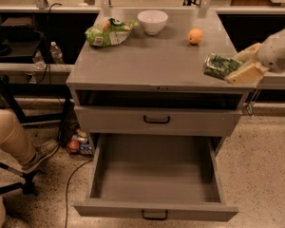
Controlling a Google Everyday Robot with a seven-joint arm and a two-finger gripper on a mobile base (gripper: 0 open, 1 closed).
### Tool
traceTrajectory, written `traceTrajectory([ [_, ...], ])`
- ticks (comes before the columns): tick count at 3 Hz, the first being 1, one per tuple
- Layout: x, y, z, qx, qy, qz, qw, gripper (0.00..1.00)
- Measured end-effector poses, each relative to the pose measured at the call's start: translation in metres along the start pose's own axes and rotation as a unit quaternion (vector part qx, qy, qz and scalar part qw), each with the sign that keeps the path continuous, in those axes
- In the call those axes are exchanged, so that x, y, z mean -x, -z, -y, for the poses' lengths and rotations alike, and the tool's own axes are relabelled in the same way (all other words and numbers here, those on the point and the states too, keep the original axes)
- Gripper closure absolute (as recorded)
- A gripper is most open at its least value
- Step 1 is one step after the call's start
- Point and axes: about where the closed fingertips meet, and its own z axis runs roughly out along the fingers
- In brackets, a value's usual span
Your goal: Pick green can from middle drawer and place on counter
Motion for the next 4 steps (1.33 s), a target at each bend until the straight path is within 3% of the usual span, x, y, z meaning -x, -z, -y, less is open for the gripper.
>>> traceTrajectory([
  [2,0.031,-0.035,0.067,-0.046,-0.07,-0.007,0.9965,1.0],
  [4,0.045,-0.071,0.09,-0.043,-0.089,-0.009,0.9951,1.0],
])
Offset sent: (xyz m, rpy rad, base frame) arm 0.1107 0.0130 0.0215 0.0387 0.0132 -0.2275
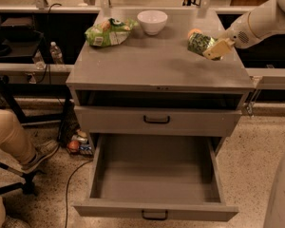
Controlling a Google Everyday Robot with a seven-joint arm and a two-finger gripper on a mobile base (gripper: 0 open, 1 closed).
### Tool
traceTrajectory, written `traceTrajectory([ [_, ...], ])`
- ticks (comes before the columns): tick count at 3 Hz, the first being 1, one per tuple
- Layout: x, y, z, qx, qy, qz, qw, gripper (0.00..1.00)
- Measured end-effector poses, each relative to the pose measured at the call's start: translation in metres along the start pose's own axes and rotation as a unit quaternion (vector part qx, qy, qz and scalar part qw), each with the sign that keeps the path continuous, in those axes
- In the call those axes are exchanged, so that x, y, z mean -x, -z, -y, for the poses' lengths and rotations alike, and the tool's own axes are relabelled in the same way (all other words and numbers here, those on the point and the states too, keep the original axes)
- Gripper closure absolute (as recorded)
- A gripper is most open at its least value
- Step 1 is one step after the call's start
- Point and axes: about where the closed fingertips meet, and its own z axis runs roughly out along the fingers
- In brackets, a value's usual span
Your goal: Pick green can from middle drawer and place on counter
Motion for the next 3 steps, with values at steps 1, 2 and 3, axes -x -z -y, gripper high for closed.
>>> traceTrajectory([
  [1,0.0,-0.014,0.002,0.007,-0.007,0.001,1.0,1.0],
  [2,-0.004,-0.031,0.003,0.013,-0.015,-0.001,0.9998,0.98],
  [3,-0.006,-0.039,0.001,0.017,-0.015,-0.001,0.9997,0.75],
])
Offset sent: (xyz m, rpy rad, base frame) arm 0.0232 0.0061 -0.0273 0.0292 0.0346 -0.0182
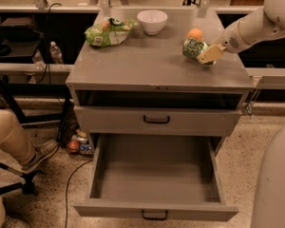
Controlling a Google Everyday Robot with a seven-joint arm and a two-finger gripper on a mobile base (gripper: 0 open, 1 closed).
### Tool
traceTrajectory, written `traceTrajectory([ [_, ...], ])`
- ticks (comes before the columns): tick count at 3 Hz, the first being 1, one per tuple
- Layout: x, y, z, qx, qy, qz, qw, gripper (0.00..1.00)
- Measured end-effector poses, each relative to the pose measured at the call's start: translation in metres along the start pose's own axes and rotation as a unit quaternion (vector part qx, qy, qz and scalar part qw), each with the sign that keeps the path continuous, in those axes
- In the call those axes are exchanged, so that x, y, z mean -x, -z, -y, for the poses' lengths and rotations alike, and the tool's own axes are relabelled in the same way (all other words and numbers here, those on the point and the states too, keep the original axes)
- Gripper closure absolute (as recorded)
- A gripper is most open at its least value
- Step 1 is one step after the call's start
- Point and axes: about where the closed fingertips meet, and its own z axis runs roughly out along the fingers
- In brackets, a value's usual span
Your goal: Pick green can from middle drawer and place on counter
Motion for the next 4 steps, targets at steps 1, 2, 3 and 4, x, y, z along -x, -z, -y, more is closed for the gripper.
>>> traceTrajectory([
  [1,0.0,-0.005,-0.002,0.004,0.0,-0.001,1.0,0.44],
  [2,0.0,-0.008,-0.003,0.006,0.0,-0.002,1.0,0.22],
  [3,-0.001,-0.012,-0.004,0.009,0.0,-0.002,1.0,0.01],
  [4,0.0,0.001,-0.002,0.006,-0.01,0.021,0.9997,0.0],
])
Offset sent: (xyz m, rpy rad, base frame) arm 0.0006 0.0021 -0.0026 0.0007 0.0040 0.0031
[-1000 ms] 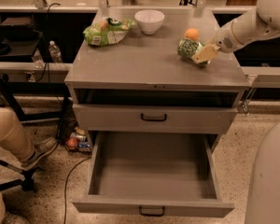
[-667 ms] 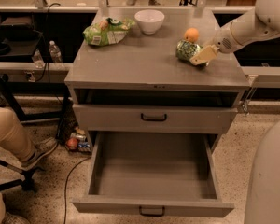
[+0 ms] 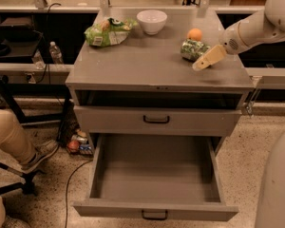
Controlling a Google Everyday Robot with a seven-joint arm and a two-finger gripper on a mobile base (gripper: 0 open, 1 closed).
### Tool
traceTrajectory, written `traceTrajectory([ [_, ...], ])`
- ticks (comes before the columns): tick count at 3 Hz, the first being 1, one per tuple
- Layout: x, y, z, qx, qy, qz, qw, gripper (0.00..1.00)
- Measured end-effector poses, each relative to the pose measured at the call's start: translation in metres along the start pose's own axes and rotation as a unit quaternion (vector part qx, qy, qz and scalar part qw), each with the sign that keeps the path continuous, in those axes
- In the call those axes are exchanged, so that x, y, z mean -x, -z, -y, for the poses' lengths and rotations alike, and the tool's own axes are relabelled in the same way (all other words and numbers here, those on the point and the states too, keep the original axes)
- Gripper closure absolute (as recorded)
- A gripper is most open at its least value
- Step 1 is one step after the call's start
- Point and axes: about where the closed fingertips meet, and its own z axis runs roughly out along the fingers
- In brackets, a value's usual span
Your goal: Pick green can from middle drawer and place on counter
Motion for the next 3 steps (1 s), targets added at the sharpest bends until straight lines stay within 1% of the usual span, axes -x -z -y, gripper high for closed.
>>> traceTrajectory([
  [1,-0.005,0.04,0.006,-0.024,-0.02,0.04,0.9987,0.0],
  [2,-0.043,0.093,0.016,-0.07,-0.069,0.087,0.9913,0.0],
  [3,-0.041,0.088,0.015,-0.066,-0.065,0.082,0.9923,0.0],
])
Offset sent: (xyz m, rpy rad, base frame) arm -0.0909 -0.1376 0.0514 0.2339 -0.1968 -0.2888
